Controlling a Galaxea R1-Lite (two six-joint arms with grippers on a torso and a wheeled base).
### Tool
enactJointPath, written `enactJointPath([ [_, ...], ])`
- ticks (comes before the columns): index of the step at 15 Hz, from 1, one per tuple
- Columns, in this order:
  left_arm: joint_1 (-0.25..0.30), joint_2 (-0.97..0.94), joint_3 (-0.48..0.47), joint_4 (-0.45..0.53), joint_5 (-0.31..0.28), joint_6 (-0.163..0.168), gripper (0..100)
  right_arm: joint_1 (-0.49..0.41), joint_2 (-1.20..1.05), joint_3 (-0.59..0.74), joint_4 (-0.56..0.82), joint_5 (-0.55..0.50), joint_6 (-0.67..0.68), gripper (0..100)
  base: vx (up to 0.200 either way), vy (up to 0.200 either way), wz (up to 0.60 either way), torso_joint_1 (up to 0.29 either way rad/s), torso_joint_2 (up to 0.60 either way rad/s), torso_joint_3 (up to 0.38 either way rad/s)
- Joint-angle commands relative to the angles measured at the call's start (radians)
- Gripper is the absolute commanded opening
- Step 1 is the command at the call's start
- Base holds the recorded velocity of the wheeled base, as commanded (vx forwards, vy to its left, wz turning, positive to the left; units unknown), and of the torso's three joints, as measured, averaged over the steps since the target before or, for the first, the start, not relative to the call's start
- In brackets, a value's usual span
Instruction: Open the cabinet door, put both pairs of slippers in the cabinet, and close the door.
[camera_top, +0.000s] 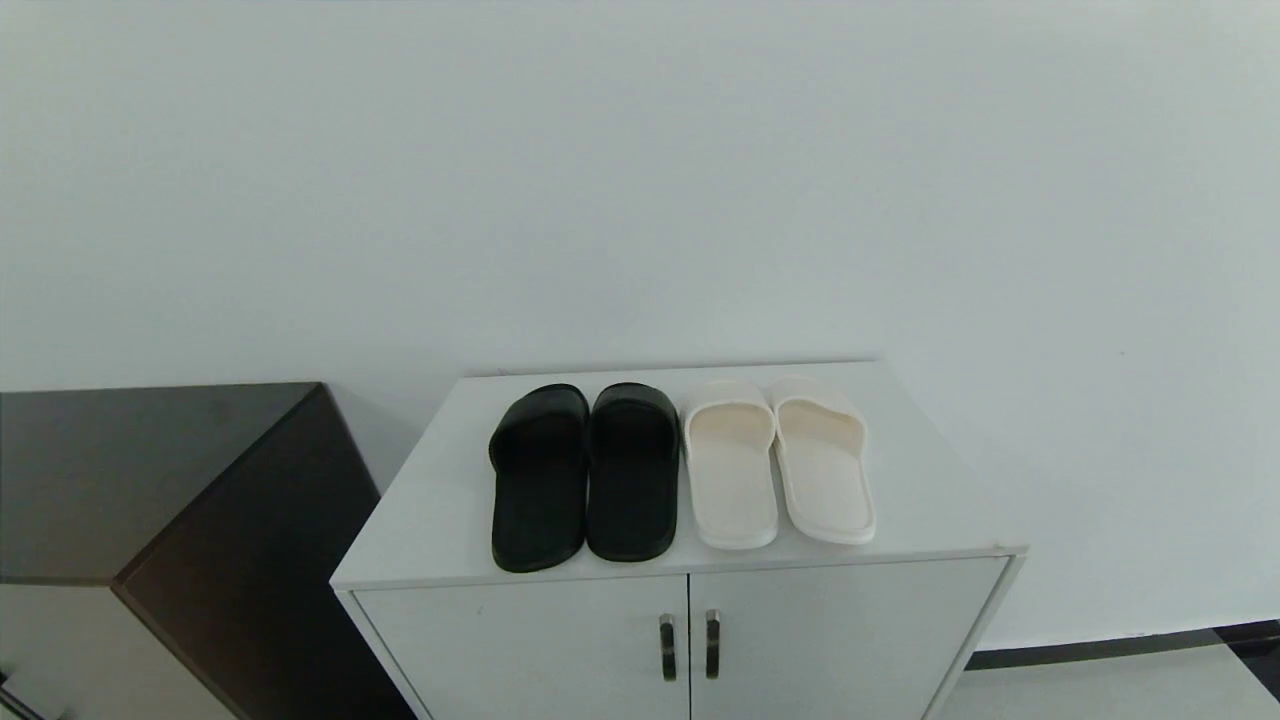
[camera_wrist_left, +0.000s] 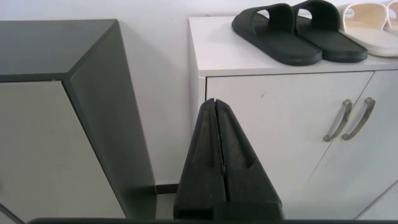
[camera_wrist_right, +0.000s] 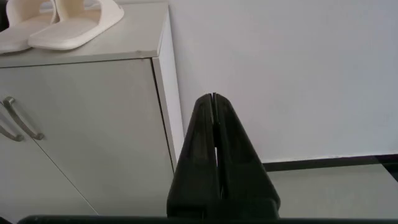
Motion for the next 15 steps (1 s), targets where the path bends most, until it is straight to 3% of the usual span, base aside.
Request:
enactJointPath([
  [1,0.000,0.000,0.000,0.000,0.000,-0.001,0,0.000,0.001,0.000,0.000,0.000,0.000,0,0.000,0.000,0.00,0.000,0.00,0.000],
  [2,0.000,0.000,0.000,0.000,0.000,-0.001,0,0.000,0.001,0.000,0.000,0.000,-0.001,100,0.000,0.000,0.00,0.000,0.00,0.000],
  [10,0.000,0.000,0.000,0.000,0.000,-0.001,0,0.002,0.001,-0.031,-0.034,0.011,0.000,100,0.000,0.000,0.00,0.000,0.00,0.000],
  [11,0.000,0.000,0.000,0.000,0.000,0.001,0,0.033,0.122,-0.268,-0.043,0.057,0.112,100,0.000,0.000,0.00,0.000,0.00,0.000],
  [12,0.000,0.000,0.000,0.000,0.000,0.001,0,0.036,0.208,-0.359,0.020,0.092,0.103,100,0.000,0.000,0.00,0.000,0.00,0.000],
  [14,0.000,0.000,0.000,0.000,0.000,0.001,0,0.039,0.380,-0.347,0.101,0.279,-0.055,100,0.000,0.000,0.00,0.000,0.00,0.000],
  [15,0.000,0.000,0.000,0.000,0.000,0.001,0,0.049,0.467,-0.344,0.116,0.367,-0.061,100,0.000,0.000,0.00,0.000,0.00,0.000],
])
